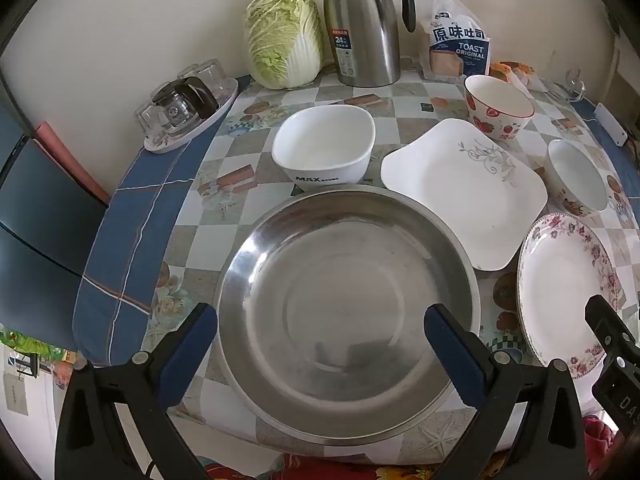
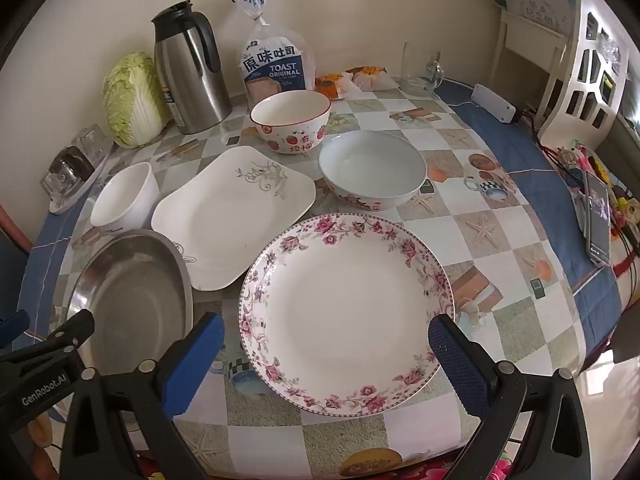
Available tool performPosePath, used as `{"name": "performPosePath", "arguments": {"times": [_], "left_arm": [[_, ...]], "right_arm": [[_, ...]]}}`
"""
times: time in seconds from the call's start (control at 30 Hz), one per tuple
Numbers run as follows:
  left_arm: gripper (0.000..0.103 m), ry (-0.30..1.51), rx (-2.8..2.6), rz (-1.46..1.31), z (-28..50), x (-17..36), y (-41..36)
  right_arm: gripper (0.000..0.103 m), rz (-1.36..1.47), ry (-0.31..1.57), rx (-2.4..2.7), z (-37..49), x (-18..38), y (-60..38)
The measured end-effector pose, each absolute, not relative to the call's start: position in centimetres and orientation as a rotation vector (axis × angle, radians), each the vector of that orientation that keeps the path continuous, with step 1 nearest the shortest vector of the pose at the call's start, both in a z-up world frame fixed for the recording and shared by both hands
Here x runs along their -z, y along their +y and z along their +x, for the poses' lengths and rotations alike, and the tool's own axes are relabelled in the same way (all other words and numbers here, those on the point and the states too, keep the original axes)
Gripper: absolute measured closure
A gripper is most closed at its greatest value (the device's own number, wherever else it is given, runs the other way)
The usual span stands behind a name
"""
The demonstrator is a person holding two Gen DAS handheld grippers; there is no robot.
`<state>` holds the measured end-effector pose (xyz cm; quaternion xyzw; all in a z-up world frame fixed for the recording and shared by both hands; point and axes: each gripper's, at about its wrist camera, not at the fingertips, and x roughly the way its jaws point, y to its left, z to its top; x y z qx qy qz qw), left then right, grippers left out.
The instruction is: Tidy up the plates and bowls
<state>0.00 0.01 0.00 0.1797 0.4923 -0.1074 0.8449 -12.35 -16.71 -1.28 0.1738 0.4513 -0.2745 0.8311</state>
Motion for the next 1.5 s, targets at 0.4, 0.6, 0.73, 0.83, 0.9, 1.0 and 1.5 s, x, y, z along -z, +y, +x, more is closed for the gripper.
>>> {"name": "performPosePath", "arguments": {"times": [0.4, 0.6, 0.73, 0.83, 0.9, 1.0, 1.5], "left_arm": [[0.000, 1.026, 0.230, 0.373, 0.1, -0.5, 1.1], [0.000, 1.026, 0.219, 0.380, 0.1, -0.4, 0.2], [0.000, 1.027, 0.218, 0.380, 0.1, -0.5, 0.2], [0.000, 1.026, 0.218, 0.380, 0.1, -0.5, 0.2], [0.000, 1.026, 0.218, 0.379, 0.1, -0.5, 0.2], [0.000, 1.025, 0.219, 0.380, 0.1, -0.5, 0.2], [0.000, 1.023, 0.221, 0.379, 0.0, -0.5, 0.3]], "right_arm": [[0.000, 0.366, 0.951, 0.589, -12.3, 1.4, -16.8], [0.000, 0.368, 0.950, 0.589, -12.2, 1.4, -16.9], [0.000, 0.368, 0.950, 0.589, -12.3, 1.3, -16.9], [0.000, 0.368, 0.950, 0.589, -12.3, 1.3, -16.9], [0.000, 0.368, 0.950, 0.589, -12.3, 1.3, -16.9], [0.000, 0.368, 0.950, 0.589, -12.3, 1.3, -16.9], [0.000, 0.367, 0.951, 0.590, -12.3, 1.4, -16.8]]}}
